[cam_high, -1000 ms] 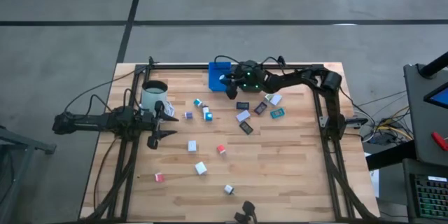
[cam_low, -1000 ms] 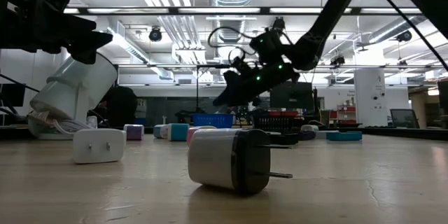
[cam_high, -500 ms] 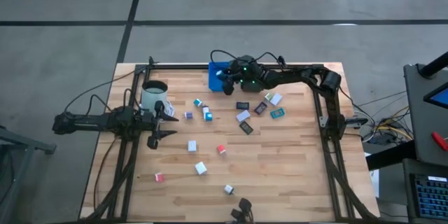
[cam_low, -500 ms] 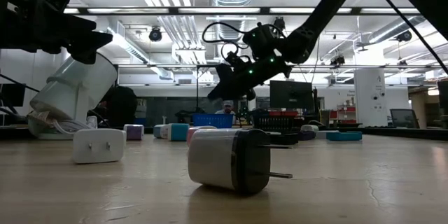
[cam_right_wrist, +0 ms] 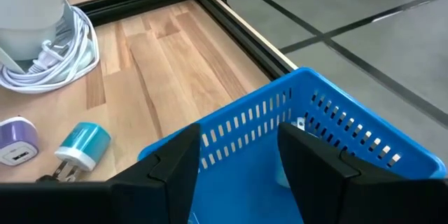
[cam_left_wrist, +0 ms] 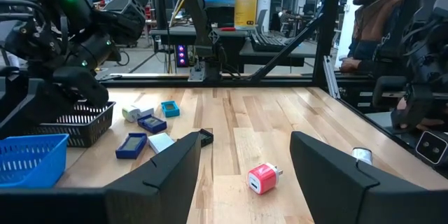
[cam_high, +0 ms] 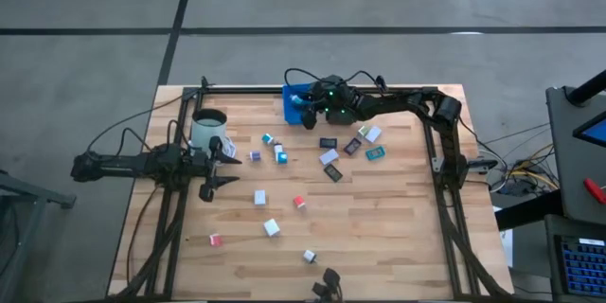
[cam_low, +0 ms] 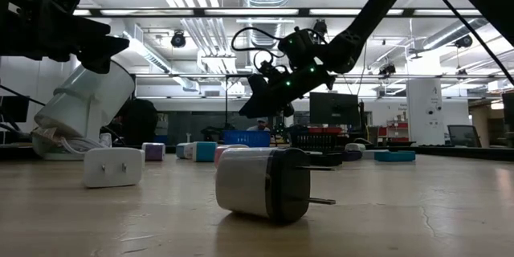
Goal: Pick & Place Office items
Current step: Put the small green adapter into the blue basket
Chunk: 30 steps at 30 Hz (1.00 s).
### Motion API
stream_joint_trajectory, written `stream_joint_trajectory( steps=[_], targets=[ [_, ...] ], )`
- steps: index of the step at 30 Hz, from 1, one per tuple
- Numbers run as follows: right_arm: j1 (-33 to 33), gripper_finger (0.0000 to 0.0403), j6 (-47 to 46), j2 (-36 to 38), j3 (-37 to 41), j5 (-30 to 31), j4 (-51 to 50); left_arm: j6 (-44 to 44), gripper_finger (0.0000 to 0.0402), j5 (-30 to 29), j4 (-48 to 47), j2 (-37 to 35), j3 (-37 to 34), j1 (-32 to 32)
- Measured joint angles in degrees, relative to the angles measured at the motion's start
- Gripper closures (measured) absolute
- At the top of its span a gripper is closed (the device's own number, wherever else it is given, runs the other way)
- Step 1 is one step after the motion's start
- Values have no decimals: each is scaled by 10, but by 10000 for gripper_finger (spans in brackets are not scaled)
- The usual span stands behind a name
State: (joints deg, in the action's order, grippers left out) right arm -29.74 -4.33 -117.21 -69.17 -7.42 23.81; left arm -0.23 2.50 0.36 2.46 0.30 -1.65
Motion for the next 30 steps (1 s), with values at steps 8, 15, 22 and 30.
stream_joint_trajectory(
  steps=[8, 15, 22, 30],
  targets=[
    [0, 228, 3, 13, -16, -6, -1, 0, 174, 0, 0, 0, 0, 0],
    [0, 229, 22, 57, -19, -6, -80, 0, 174, 0, 0, 0, 0, 0],
    [-6, 237, 53, 155, -19, 54, -345, 0, 174, 0, 0, 0, 0, 0],
    [-5, 240, -17, 242, -17, 62, -566, 0, 174, 0, 0, 0, 0, 0]
  ],
)
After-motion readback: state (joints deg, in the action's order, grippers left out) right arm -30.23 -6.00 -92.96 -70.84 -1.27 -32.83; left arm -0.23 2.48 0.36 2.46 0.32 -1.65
